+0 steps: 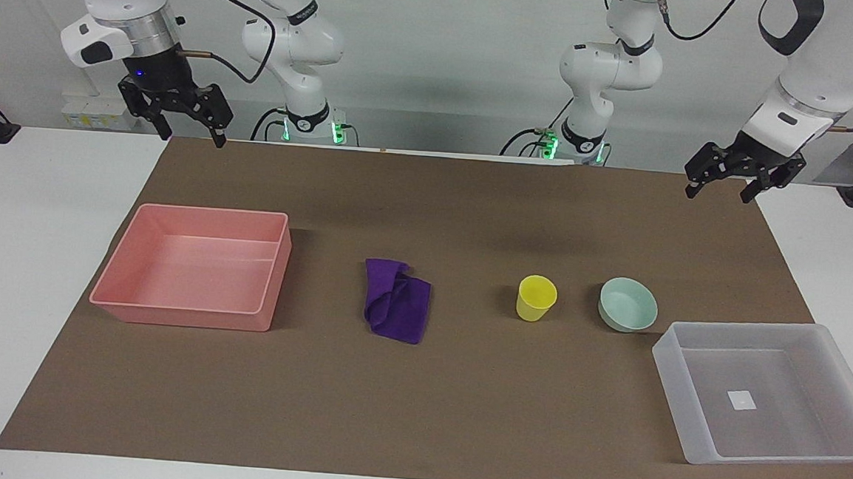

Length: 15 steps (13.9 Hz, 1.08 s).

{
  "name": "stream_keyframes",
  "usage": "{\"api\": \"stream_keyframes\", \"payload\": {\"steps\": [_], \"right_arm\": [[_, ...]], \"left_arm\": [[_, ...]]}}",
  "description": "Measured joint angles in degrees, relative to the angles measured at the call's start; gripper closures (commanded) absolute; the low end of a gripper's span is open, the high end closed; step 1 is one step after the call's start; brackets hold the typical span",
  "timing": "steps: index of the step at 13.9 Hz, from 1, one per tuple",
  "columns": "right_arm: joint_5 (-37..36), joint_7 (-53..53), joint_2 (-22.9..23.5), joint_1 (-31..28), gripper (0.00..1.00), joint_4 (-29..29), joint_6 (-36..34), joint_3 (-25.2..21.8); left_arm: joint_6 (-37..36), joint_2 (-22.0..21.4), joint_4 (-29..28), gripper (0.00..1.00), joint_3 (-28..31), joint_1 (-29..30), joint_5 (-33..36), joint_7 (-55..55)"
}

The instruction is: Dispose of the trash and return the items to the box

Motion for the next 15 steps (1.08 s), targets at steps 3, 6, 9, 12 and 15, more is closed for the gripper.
{"api": "stream_keyframes", "payload": {"steps": [3, 6, 9, 12, 15], "right_arm": [[0.0, 0.0, 0.0, 0.0, 0.0, -0.2, 0.2, 0.0], [0.0, 0.0, -0.4, 0.0, 0.0, -1.4, 0.8, 0.0], [0.0, 0.0, -1.7, 0.0, 0.0, -5.2, 4.6, 0.0], [0.0, 0.0, -2.4, 0.3, 0.0, -6.7, 5.0, 0.1], [0.0, 5.1, -1.6, 4.4, 0.0, -8.0, 9.2, 0.3]], "left_arm": [[0.0, 0.0, 0.0, 0.0, -0.1, 0.0, 0.0, 0.0], [0.0, 0.0, 0.0, 0.0, -0.3, -0.1, 0.0, 0.0], [0.4, 0.0, 0.0, 0.0, -0.5, -0.1, 0.0, 0.0], [3.5, 0.0, -1.2, 0.0, -0.5, -0.1, 0.0, 0.0], [7.1, 0.0, -3.7, 0.0, -0.5, -0.1, 0.0, 0.0]]}}
